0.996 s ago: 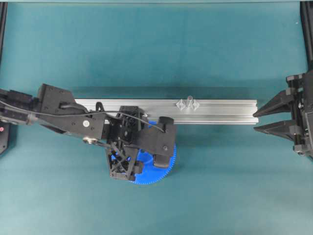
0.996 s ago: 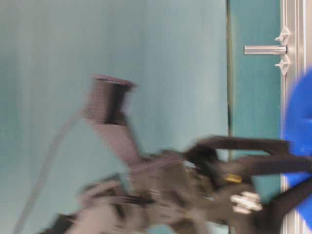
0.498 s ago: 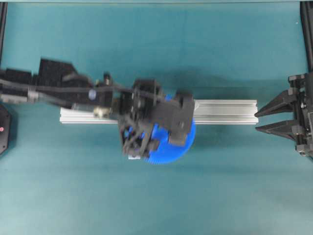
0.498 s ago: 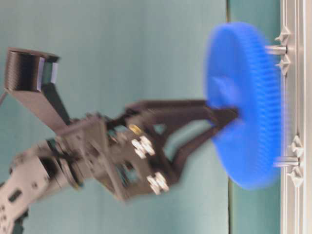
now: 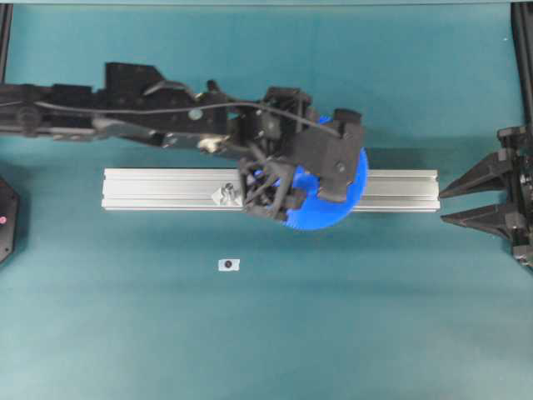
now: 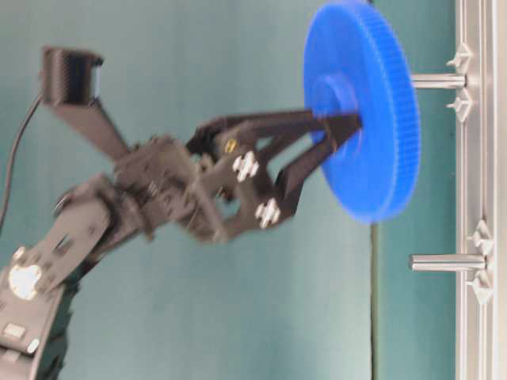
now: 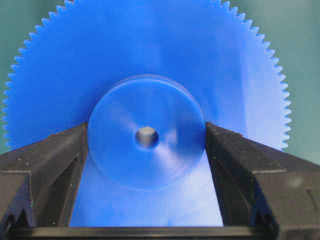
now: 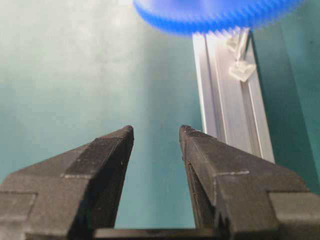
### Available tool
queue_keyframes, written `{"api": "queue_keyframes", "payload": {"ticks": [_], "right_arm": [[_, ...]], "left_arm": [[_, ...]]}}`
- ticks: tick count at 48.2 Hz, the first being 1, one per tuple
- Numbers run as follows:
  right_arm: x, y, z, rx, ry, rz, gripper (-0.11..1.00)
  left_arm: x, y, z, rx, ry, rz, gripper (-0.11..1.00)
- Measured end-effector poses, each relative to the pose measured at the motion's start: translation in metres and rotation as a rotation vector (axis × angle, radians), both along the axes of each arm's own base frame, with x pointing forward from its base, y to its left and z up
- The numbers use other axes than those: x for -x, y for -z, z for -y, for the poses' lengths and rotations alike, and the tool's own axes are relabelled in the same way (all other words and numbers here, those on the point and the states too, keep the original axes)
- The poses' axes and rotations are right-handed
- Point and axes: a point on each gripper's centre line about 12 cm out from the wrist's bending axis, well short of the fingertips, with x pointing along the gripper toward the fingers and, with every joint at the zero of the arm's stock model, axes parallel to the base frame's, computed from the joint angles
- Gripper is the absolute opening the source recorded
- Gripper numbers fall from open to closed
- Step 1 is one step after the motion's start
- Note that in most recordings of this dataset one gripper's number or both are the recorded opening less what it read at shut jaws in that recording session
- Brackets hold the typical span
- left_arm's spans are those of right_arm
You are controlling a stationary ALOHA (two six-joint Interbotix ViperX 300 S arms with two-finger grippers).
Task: Insert the large gear onto the shaft.
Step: 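Lift the gear and carry it toward the left shaft on the rail, then align the gear's center hole with the shaft and push it on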
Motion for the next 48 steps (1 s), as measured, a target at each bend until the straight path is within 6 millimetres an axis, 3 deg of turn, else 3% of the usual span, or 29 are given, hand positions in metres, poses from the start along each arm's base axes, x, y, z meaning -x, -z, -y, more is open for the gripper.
{"api": "queue_keyframes", "payload": {"ticks": [16,28,48], "right_arm": [[0.001,-0.001,0.000,-0.002,0.003,0.008,0.50],[0.003,-0.002,0.001,-0.002,0.003,0.023,0.50],[0.004,-0.003,0.001,-0.003,0.006,0.029,0.50]], "left_arm": [[-0.023,0.026,-0.008,-0.012,0.009,-0.026,0.78],[-0.032,0.026,-0.010,-0.016,0.008,-0.013,0.78],[-0.027,0.029,-0.023,-0.015,-0.010,-0.065,0.78]]}}
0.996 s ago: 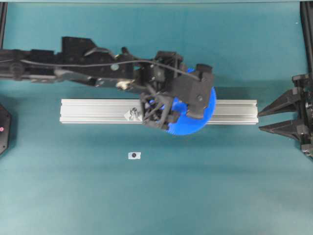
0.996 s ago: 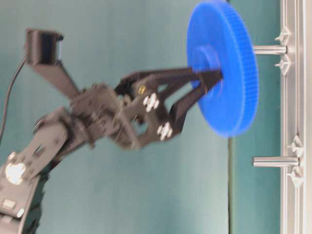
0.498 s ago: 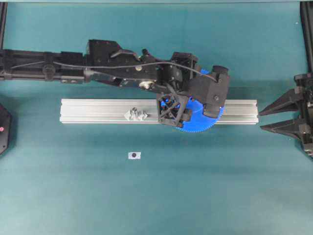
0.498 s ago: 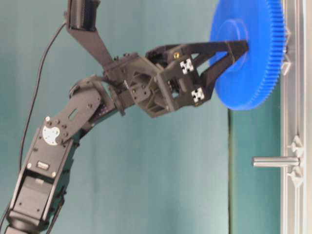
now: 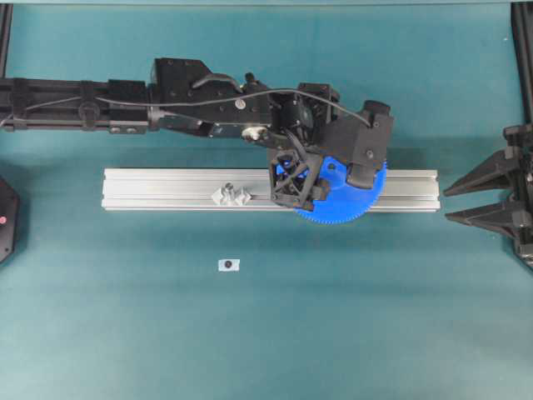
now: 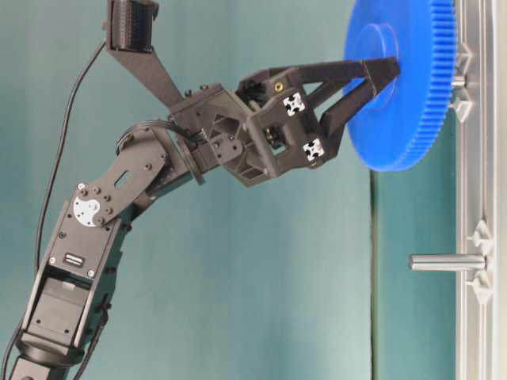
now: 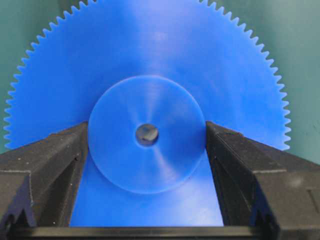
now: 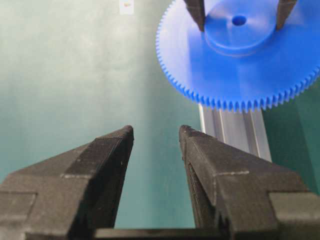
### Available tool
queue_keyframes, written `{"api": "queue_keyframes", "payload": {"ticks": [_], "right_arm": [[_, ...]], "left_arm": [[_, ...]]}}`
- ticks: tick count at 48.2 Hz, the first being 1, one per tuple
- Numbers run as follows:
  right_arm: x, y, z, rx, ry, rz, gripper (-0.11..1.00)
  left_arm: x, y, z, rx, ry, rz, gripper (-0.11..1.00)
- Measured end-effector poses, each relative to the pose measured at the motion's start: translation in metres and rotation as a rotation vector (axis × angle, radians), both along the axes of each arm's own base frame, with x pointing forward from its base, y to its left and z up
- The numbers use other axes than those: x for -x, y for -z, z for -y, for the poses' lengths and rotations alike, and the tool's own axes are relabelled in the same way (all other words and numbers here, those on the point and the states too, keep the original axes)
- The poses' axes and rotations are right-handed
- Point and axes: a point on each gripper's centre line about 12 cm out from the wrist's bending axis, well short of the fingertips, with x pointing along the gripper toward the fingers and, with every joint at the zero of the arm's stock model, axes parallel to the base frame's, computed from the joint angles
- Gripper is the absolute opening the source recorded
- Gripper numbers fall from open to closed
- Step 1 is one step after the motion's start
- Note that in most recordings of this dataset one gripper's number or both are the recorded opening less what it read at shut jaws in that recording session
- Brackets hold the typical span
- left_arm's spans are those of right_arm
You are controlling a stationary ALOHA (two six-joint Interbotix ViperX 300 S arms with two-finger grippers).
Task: Insert the large gear onto the shaft.
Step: 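Align the gear's center hole with the shaft and push it on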
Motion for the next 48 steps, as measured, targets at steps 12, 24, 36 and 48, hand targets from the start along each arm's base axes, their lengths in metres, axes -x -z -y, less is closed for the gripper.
{"api": "queue_keyframes", "payload": {"ticks": [12,24,36,48], "right_arm": [[0.000,0.000,0.000,-0.017,0.008,-0.001,0.50],[0.000,0.000,0.000,-0.017,0.008,-0.001,0.50],[0.000,0.000,0.000,-0.017,0.008,-0.001,0.50],[0.001,0.000,0.000,-0.017,0.011,0.001,0.50]], "left_arm": [[0.004,0.002,-0.001,0.002,0.000,-0.037,0.78],[0.006,0.003,-0.002,0.004,-0.003,-0.048,0.78],[0.016,0.007,-0.005,0.007,-0.007,-0.090,0.78],[0.013,0.005,-0.005,0.005,-0.008,-0.069,0.78]]}}
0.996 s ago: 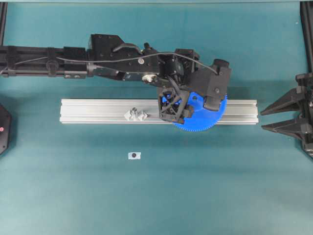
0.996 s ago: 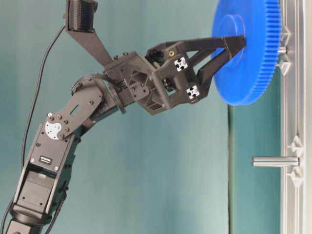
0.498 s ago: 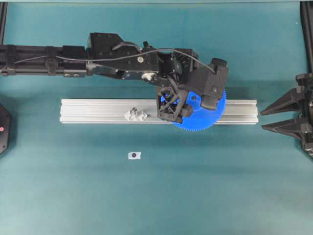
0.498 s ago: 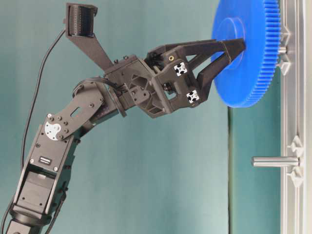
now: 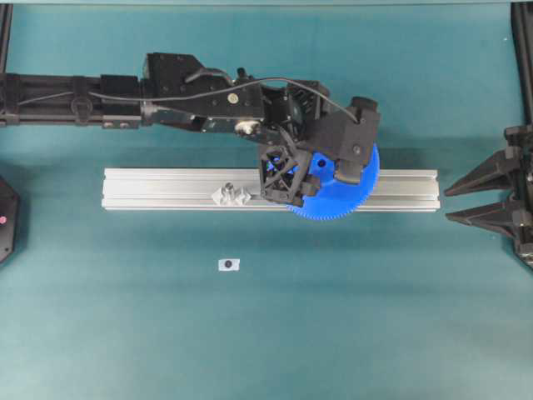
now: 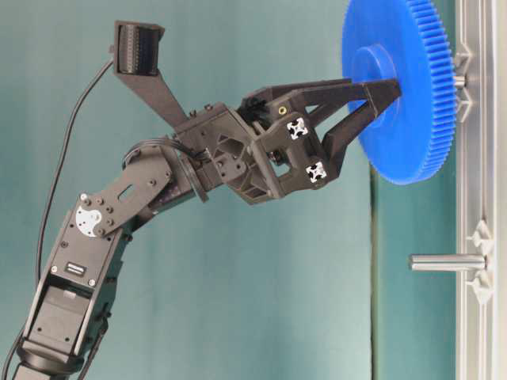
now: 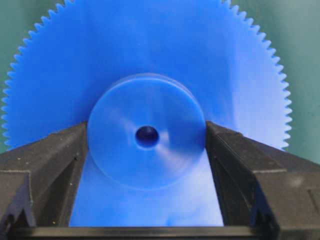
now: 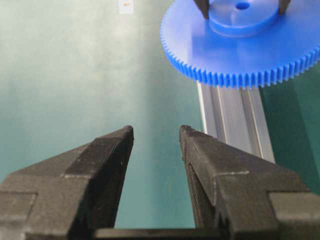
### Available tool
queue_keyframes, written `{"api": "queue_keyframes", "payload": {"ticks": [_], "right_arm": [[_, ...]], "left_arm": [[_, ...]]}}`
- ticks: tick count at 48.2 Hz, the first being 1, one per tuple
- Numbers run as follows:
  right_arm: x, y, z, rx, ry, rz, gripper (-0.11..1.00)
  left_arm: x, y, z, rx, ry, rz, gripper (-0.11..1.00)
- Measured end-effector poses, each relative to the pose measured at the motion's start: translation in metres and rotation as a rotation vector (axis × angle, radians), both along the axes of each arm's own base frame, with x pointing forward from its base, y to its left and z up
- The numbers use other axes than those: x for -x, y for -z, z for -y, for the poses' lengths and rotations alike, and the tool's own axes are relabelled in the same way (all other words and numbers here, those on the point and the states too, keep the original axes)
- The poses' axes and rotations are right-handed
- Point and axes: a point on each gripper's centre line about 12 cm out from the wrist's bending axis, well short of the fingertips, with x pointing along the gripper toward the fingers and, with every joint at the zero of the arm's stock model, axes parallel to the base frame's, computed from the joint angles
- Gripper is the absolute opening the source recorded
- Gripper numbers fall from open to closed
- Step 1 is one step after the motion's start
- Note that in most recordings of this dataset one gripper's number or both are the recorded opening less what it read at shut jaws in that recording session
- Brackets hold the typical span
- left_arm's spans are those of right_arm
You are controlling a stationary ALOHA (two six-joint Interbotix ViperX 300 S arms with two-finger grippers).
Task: Insert the large gear onto the shaft.
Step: 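Align the gear's center hole with the shaft and push it on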
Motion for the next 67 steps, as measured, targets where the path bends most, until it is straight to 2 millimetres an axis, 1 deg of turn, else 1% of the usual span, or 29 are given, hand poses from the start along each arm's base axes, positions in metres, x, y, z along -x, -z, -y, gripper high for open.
{"api": "queue_keyframes", "payload": {"ticks": [5,16,21,57,60,63,67], "right_arm": [[0.000,0.001,0.000,0.000,0.000,-0.002,0.50],[0.000,0.001,0.000,-0.001,-0.001,-0.005,0.50],[0.000,0.001,0.000,-0.001,0.001,-0.003,0.50],[0.000,0.001,0.000,-0.001,0.001,-0.002,0.50],[0.000,0.001,0.000,-0.003,0.002,-0.002,0.50],[0.000,0.001,0.000,-0.003,0.002,-0.002,0.50],[0.000,0.001,0.000,-0.012,0.007,-0.002,0.50]], "left_arm": [[-0.003,-0.005,0.000,-0.003,0.001,0.018,0.78],[-0.016,-0.007,-0.002,-0.002,-0.003,0.029,0.78],[-0.018,-0.007,-0.002,0.000,-0.002,0.022,0.78],[-0.018,-0.007,-0.002,0.015,-0.025,0.010,0.78],[-0.018,-0.007,-0.002,0.020,-0.032,0.011,0.81],[-0.018,-0.007,-0.002,0.019,-0.033,0.011,0.89],[-0.018,-0.007,-0.003,0.024,-0.044,0.012,0.89]]}}
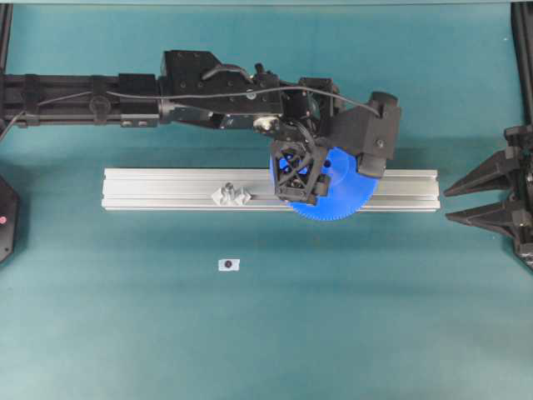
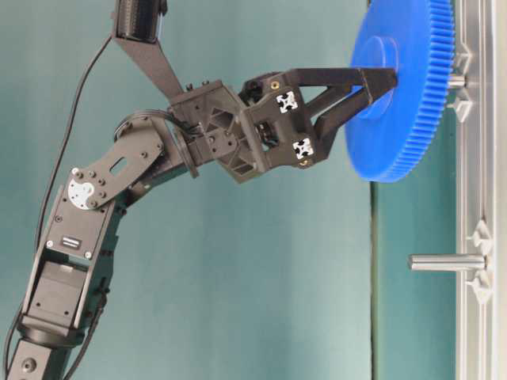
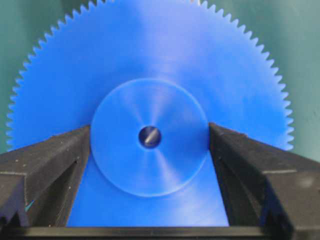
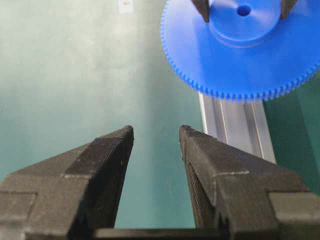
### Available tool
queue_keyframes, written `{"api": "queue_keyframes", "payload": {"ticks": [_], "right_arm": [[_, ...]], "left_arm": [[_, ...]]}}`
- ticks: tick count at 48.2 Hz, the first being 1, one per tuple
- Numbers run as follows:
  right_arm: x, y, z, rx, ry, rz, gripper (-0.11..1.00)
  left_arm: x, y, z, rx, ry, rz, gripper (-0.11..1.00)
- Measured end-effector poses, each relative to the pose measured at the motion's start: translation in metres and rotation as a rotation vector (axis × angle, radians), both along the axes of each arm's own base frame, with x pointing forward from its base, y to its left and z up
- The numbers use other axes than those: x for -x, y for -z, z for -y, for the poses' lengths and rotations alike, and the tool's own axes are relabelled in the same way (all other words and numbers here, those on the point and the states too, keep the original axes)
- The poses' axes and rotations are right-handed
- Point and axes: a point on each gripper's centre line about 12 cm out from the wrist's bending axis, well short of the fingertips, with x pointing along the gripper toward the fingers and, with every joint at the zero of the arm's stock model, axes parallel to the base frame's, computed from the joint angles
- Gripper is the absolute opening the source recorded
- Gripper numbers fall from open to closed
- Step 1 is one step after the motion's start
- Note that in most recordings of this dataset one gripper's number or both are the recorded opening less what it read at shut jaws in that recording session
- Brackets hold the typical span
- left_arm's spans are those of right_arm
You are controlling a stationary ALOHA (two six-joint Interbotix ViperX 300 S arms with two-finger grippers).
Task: Insert the large gear onto the shaft.
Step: 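Align the gear's center hole with the shaft and push it on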
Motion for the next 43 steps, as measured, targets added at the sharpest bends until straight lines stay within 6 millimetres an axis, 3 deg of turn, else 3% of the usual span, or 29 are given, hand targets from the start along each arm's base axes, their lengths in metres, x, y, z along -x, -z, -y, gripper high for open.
{"api": "queue_keyframes", "payload": {"ticks": [30,43], "right_arm": [[0.000,-0.001,0.000,-0.016,0.009,0.002,0.50],[0.001,-0.002,0.000,-0.016,0.009,0.013,0.50]], "left_arm": [[-0.002,-0.001,0.006,-0.002,0.014,0.012,0.87],[-0.001,-0.015,0.012,-0.010,0.020,0.092,0.89]]}}
